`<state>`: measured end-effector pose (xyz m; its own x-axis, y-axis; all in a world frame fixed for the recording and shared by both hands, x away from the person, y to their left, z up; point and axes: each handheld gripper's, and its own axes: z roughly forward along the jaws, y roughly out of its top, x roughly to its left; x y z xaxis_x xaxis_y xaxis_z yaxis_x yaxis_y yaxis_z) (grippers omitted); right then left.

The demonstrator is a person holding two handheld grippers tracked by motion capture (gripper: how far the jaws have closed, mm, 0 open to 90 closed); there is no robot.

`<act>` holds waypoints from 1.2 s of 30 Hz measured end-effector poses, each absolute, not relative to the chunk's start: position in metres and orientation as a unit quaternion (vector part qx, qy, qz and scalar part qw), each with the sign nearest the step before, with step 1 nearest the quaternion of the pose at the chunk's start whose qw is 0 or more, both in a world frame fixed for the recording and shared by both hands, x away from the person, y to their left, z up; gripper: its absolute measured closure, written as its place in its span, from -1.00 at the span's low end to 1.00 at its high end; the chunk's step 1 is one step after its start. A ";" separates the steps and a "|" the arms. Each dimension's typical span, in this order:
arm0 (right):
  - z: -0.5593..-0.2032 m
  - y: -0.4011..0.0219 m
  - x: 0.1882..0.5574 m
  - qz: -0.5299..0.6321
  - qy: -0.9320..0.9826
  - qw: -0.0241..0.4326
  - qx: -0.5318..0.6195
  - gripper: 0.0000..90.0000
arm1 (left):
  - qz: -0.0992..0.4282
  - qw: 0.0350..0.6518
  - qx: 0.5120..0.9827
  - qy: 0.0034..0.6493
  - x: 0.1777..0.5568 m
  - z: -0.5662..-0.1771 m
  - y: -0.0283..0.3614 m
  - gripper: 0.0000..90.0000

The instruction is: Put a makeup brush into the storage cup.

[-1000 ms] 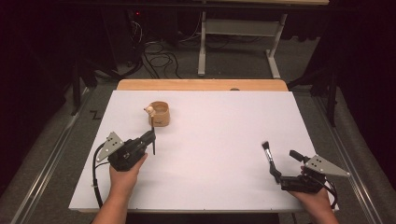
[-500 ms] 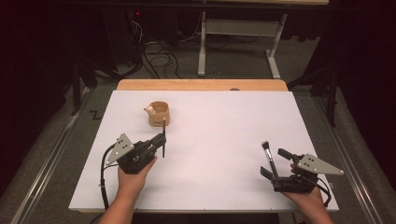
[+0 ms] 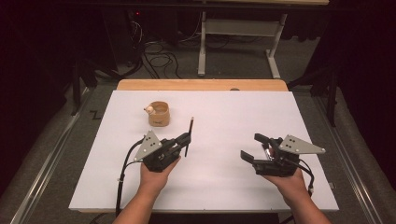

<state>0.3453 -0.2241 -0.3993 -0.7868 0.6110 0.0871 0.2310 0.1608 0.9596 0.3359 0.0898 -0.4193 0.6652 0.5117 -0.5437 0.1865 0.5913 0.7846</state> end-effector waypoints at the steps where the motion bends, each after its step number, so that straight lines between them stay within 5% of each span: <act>1: -0.399 -0.221 0.346 0.584 0.744 0.160 0.281 -0.55 | 0.100 0.800 0.442 0.393 0.335 -0.420 0.086 0.85; 18: -0.406 -0.191 0.344 0.604 0.744 0.128 0.254 -0.24 | 0.064 0.796 0.474 0.371 0.311 -0.440 0.047 0.85; 36: -0.406 -0.178 0.336 0.618 0.743 0.103 0.234 0.32 | 0.043 0.791 0.494 0.358 0.300 -0.448 0.025 0.85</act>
<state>0.3363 -0.1783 -0.4064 -0.8695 0.4746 0.1368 0.2208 0.1257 0.9672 0.2996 0.0249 -0.4481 0.7393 0.4226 -0.5242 0.2851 0.5088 0.8123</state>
